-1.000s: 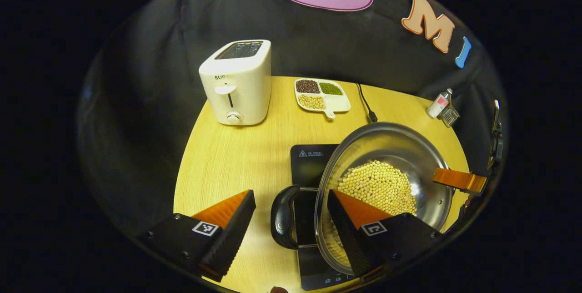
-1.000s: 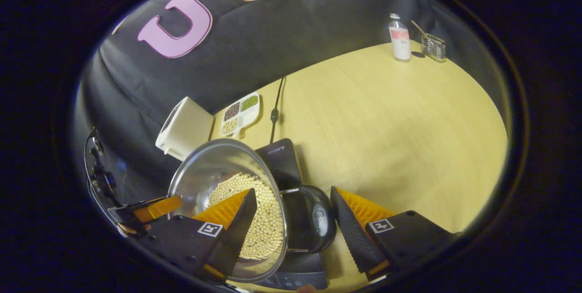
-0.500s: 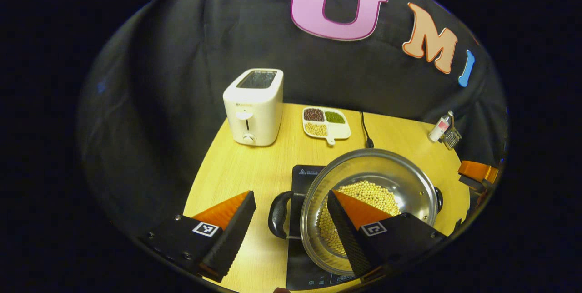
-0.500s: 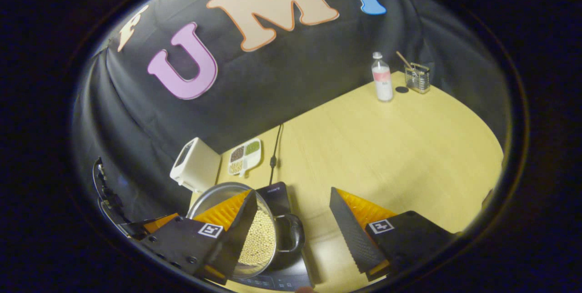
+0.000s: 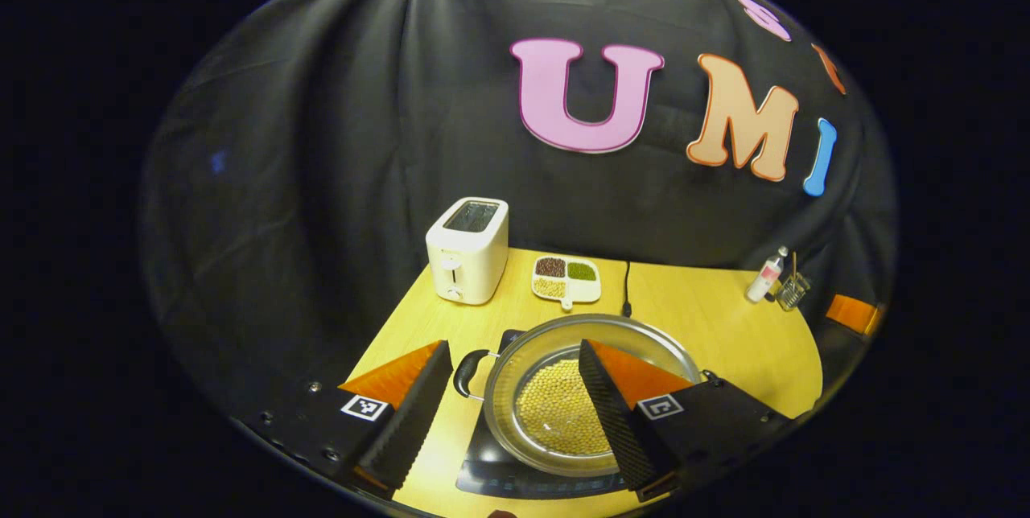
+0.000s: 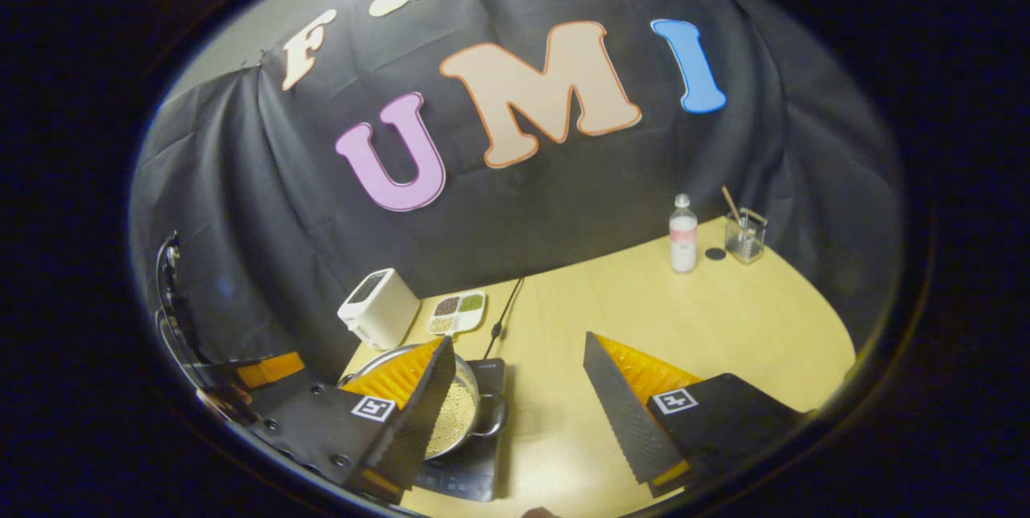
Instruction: First push the handle of the pot to place it horizontally, then grasp the pot with both hands and set it on the induction cooktop.
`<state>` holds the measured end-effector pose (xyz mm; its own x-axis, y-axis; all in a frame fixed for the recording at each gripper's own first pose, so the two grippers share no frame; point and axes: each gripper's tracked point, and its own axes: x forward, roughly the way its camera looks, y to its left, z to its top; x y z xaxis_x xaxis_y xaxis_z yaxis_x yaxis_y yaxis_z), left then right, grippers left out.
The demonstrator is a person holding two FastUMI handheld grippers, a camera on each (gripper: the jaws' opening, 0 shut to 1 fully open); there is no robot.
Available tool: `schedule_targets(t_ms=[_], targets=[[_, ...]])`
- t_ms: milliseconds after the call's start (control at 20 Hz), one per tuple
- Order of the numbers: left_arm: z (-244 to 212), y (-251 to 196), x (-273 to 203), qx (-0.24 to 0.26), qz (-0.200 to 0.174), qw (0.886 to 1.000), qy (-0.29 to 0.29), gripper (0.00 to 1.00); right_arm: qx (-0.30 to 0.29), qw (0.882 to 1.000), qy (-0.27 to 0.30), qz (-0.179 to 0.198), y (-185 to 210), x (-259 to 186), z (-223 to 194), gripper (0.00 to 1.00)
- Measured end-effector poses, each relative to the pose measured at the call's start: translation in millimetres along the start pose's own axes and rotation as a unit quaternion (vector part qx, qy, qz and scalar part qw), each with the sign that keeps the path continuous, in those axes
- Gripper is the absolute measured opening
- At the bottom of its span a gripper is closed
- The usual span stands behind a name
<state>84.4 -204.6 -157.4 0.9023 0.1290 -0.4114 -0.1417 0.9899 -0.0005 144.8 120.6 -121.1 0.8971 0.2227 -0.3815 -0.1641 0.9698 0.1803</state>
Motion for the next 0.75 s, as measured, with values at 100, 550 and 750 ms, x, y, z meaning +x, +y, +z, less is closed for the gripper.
schedule_targets(t_ms=[100, 550, 750], targets=[[18.7, -24.1, -25.4, -0.004, 0.008, 0.999, -0.033, 0.96, -0.015, 1.000, -0.019, 0.010, -11.9, -17.5, 17.1, 0.92], [66.6, -110.0, -127.7, -0.007, 0.049, 0.978, -0.203, 0.96, -0.073, 0.991, -0.105, 0.047, -62.9, -96.8, 71.8, 0.99], [59.3, -148.3, -153.6, 0.000, 0.047, 0.972, -0.229, 0.96, -0.107, 0.983, -0.136, 0.057, -73.1, -128.8, 80.3, 0.91]])
